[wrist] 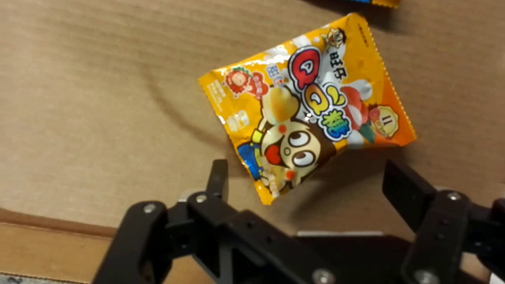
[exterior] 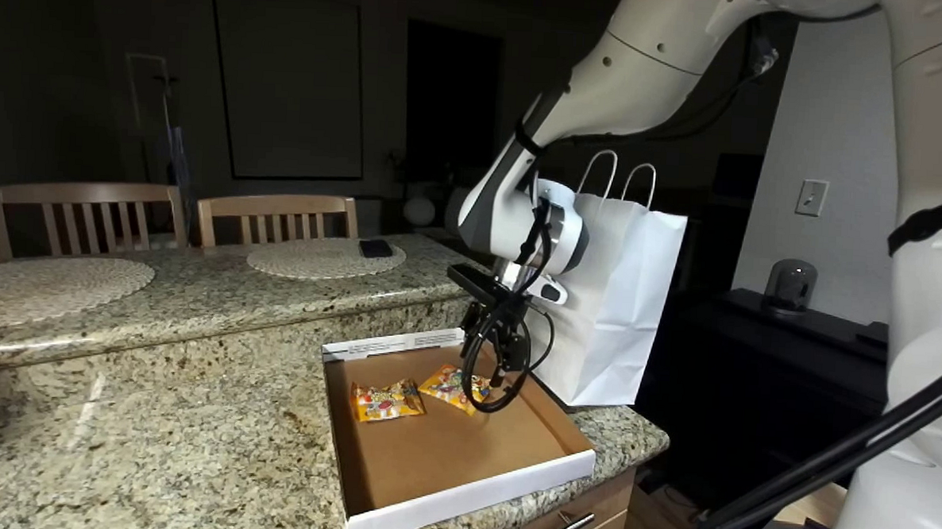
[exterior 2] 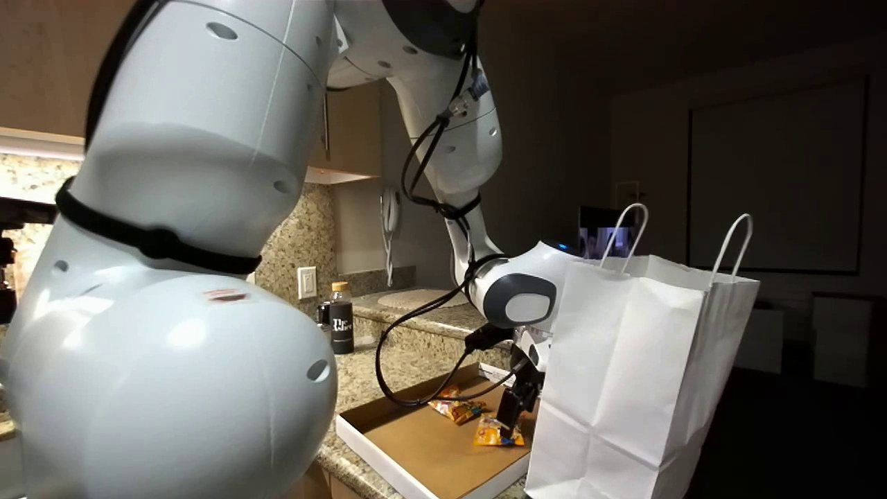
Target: Pick up the two objects on the cover box and put them on the counter
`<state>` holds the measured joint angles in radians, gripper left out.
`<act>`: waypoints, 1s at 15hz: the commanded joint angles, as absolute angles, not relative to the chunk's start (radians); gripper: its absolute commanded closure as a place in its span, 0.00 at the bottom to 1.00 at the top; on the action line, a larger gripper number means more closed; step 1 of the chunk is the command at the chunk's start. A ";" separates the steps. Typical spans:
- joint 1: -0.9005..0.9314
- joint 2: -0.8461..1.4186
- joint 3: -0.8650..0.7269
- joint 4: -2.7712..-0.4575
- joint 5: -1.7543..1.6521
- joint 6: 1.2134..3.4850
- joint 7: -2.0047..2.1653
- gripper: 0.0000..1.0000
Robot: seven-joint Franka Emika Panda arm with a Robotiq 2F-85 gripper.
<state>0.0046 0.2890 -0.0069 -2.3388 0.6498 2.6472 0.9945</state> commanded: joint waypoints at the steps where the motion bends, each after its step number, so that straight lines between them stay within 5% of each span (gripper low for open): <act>1: 0.020 0.263 -0.016 -2.363 0.647 2.656 1.047 0.00; 15: 0.063 0.290 -0.028 -2.327 0.477 2.623 1.242 0.00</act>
<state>0.0587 0.2963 -0.0216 -2.3316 0.5132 2.6410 1.1906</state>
